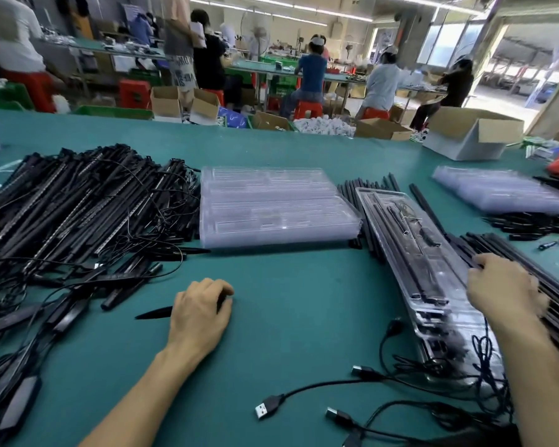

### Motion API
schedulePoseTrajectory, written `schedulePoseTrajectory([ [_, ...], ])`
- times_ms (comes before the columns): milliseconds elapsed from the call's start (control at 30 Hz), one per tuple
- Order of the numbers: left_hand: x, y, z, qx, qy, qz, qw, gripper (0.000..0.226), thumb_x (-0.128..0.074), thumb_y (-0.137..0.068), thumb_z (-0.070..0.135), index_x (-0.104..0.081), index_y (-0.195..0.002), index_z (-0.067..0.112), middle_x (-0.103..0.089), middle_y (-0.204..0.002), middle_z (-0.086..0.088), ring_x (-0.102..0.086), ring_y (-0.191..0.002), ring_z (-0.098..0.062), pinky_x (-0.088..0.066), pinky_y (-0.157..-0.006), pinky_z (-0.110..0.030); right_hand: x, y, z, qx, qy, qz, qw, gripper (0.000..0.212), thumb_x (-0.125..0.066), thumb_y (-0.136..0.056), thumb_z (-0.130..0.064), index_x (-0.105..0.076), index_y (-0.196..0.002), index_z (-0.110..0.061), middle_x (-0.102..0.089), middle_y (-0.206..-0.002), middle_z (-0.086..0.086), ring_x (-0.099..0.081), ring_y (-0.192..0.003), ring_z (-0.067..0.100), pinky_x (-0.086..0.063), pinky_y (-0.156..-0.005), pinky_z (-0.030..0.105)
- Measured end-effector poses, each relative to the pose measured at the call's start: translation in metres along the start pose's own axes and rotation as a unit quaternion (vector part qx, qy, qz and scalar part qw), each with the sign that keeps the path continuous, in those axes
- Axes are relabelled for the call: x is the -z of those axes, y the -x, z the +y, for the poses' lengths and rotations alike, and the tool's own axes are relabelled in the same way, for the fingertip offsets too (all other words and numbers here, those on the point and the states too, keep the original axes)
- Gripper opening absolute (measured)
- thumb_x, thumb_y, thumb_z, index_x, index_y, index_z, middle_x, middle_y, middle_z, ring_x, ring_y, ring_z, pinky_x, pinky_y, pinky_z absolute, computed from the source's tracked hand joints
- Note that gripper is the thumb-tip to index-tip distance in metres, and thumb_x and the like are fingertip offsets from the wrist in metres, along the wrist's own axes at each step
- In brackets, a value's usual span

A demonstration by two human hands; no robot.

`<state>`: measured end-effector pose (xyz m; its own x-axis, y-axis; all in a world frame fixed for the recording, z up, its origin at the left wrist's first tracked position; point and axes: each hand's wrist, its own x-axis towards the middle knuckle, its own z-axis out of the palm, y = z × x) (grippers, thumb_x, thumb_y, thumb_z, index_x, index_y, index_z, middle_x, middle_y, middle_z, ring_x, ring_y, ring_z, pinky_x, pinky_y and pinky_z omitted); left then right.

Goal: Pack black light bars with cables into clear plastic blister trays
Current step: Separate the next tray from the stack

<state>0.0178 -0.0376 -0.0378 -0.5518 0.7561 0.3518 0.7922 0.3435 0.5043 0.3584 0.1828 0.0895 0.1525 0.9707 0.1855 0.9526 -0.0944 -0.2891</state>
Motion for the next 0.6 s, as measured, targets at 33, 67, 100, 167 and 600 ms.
schedulePoseTrajectory([
  [33,0.002,0.000,0.000,0.011,-0.001,0.009,1.000,0.009,-0.070,-0.086,0.015,-0.070,-0.093,0.020,-0.067,-0.090,0.005,-0.060,-0.089,-0.024,-0.043,-0.081,-0.039,0.001,0.005,-0.008,0.012,0.042,0.023,0.999,0.039,-0.052,-0.094,-0.016,-0.056,-0.132,-0.022,-0.051,-0.129,0.021,-0.046,-0.111,0.036,-0.038,-0.094,0.044],
  [67,0.003,0.000,-0.001,0.015,-0.008,0.016,1.000,0.011,-0.072,-0.084,0.014,-0.070,-0.092,0.020,-0.068,-0.089,0.005,-0.061,-0.088,-0.024,-0.042,-0.082,-0.039,0.001,0.009,-0.017,0.041,0.058,0.057,0.996,0.037,-0.054,-0.093,-0.015,-0.057,-0.130,-0.019,-0.050,-0.129,0.021,-0.045,-0.113,0.038,-0.038,-0.095,0.045],
  [100,0.004,0.000,-0.002,0.011,-0.019,0.022,1.000,0.013,-0.074,-0.082,0.013,-0.070,-0.092,0.020,-0.068,-0.089,0.005,-0.061,-0.088,-0.025,-0.042,-0.083,-0.040,-0.002,0.014,-0.029,0.082,0.050,0.094,0.991,0.034,-0.056,-0.093,-0.015,-0.060,-0.126,-0.015,-0.051,-0.127,0.021,-0.046,-0.112,0.039,-0.040,-0.094,0.046],
  [167,0.007,0.001,-0.006,0.002,-0.043,0.036,0.998,0.017,-0.079,-0.077,0.018,-0.070,-0.091,0.021,-0.067,-0.089,0.005,-0.062,-0.087,-0.025,-0.041,-0.085,-0.041,-0.011,0.027,-0.058,0.208,0.007,0.119,0.971,0.030,-0.058,-0.092,-0.015,-0.064,-0.121,-0.010,-0.059,-0.119,0.020,-0.052,-0.104,0.037,-0.044,-0.089,0.045],
  [600,0.025,-0.010,-0.048,0.010,0.048,-0.040,0.998,0.014,-0.080,-0.080,0.031,-0.067,-0.083,0.025,-0.058,-0.080,0.012,-0.053,-0.084,-0.015,-0.045,-0.081,-0.035,-0.071,0.040,-0.111,0.283,0.108,-0.026,0.953,0.045,-0.053,-0.091,-0.028,-0.052,-0.133,-0.012,-0.040,-0.147,0.015,-0.037,-0.135,0.033,-0.032,-0.109,0.042],
])
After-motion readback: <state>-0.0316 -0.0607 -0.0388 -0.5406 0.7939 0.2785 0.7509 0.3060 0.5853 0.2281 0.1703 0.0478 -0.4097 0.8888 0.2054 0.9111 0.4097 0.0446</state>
